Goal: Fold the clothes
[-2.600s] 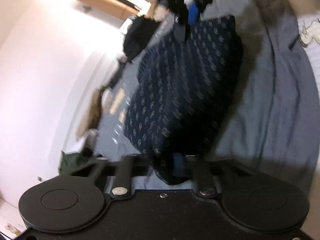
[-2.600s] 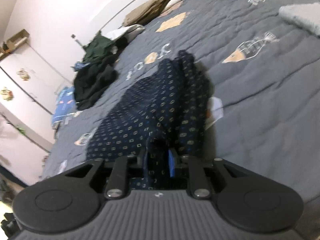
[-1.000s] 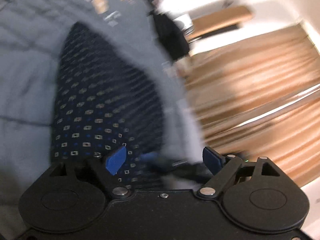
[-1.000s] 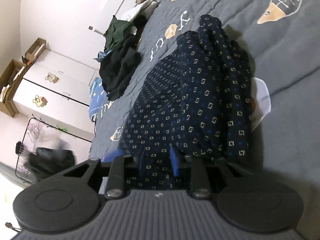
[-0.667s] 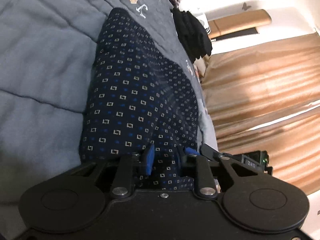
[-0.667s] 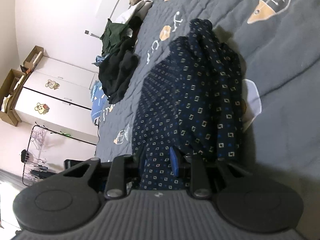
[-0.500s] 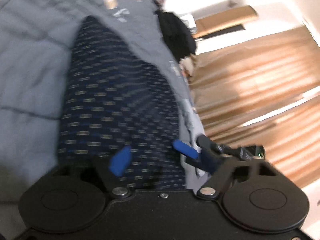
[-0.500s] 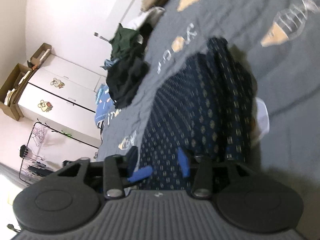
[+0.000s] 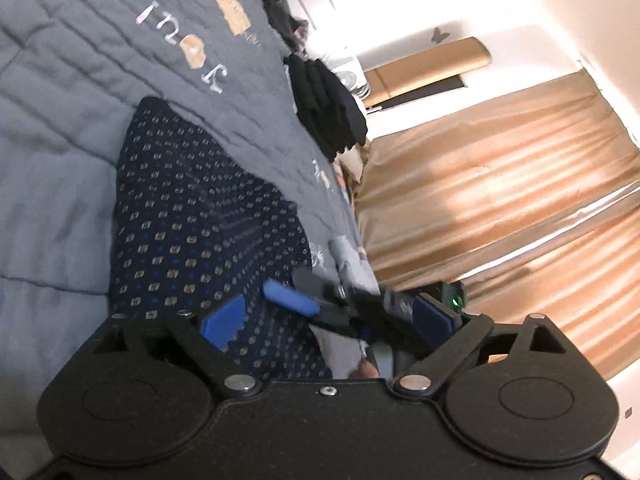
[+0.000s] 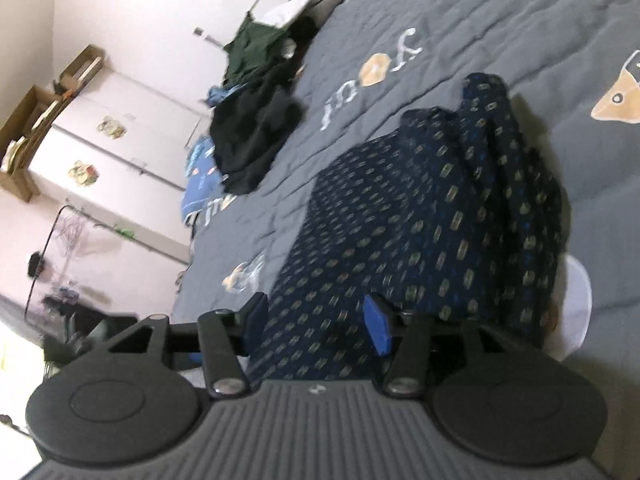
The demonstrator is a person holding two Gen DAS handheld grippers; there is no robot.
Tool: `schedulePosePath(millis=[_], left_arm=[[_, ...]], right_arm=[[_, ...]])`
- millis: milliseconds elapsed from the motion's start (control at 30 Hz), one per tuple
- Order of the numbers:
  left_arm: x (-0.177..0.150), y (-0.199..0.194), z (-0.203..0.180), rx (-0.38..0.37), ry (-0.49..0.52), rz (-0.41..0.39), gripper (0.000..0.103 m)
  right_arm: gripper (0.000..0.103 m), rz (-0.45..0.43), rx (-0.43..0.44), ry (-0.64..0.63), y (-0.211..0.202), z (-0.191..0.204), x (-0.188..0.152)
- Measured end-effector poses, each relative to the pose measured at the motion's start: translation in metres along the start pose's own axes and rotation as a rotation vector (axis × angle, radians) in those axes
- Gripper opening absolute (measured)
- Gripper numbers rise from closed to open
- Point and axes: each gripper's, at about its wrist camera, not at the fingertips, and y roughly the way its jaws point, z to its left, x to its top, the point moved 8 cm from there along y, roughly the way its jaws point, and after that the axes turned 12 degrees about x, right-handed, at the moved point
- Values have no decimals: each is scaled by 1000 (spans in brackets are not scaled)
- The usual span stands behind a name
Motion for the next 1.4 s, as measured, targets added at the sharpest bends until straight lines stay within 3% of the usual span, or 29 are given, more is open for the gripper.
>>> schedulePosePath(millis=[67,133,167,267,433,533,633,833,1000,1267,1400], left_arm=[[-4,8,5,19,1,17,92],[-8,13,9,28,2,30,92],[-10,14,10,31,5,36,92],[-6,16,10,26,3,42,92],[-5,18,10,31,14,41,94],[-8,18,9,39,26,42,94],[-9,18,10,38,30,41,94],[-9,17,11,32,30,40,94],[-7,11,11,27,14,33,94],[17,6,-2,-12,5,17,96],[41,19,1,38,34,-5,96]], right_arm=[[48,-61,-16,58,-7,-22,9],[29,-101,-13,129,-18,-44,15],[26,-111,-4,154,-22,-49,18],[24,-132,11,180,-32,-53,24],[47,-108,76,143,-27,-35,37],[55,-89,108,120,-19,-27,45],[54,-92,68,122,-9,-42,52],[52,-257,91,214,-32,-72,70],[54,-329,28,209,-40,-80,75],[55,-275,100,175,-49,-50,76],[55,-214,126,129,-44,-31,71]])
